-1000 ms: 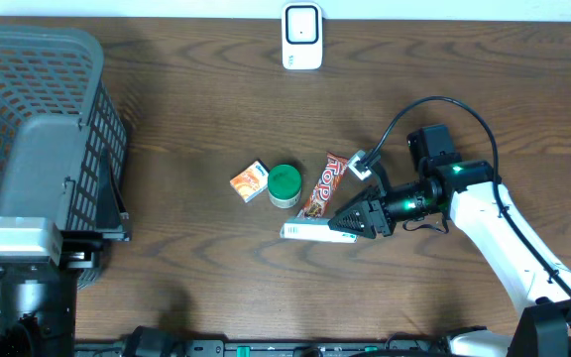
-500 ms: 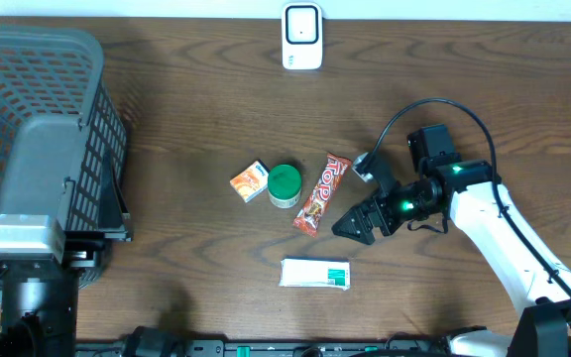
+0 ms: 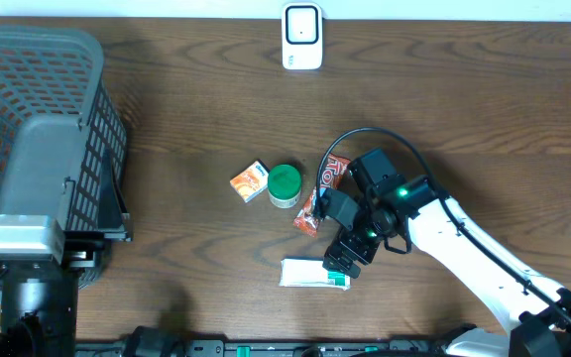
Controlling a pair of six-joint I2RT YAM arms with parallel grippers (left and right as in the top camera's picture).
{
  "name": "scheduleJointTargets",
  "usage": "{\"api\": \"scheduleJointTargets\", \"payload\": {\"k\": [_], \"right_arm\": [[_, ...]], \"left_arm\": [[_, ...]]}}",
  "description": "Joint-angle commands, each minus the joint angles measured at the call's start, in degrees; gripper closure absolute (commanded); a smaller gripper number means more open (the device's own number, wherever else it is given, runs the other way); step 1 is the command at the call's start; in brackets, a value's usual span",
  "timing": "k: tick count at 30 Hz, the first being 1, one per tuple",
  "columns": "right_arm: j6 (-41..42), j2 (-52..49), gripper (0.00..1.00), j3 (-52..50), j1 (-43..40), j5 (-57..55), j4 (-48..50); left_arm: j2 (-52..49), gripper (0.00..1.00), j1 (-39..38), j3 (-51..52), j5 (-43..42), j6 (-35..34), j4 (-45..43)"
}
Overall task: Scan the item barcode
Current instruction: 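Regrasp the Panadol box from above with the right gripper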
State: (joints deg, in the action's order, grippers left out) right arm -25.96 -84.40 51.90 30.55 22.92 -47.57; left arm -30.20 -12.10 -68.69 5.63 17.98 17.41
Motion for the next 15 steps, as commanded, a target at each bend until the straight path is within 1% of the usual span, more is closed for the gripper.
{"api": "scheduleJointTargets", "payload": {"k": [1,6,11,15], "right_arm": [[-0.90,0.50,0.01,-6.23,0.44,-2.08,5.64],[-0.66,0.50,0.01,-11.91,2.75,-2.10,10.38],[-0.68,0.50,0.01,-12.44,7.91,-2.16,10.93],[0.85,0.50,0.01,-12.72,12.66,-7.65,11.02]], "left_arm": [[0.70,0.05,0.28,0.24,-0.68,-0.28,-0.42],[0.90,0.05,0.28,0.22,-0.68,-0.26,-0.42],[0.90,0.05,0.28,0.22,-0.68,-0.26,-0.42],[0.90,0.05,0.31,0.22,-0.68,-0.28,-0.39]]}}
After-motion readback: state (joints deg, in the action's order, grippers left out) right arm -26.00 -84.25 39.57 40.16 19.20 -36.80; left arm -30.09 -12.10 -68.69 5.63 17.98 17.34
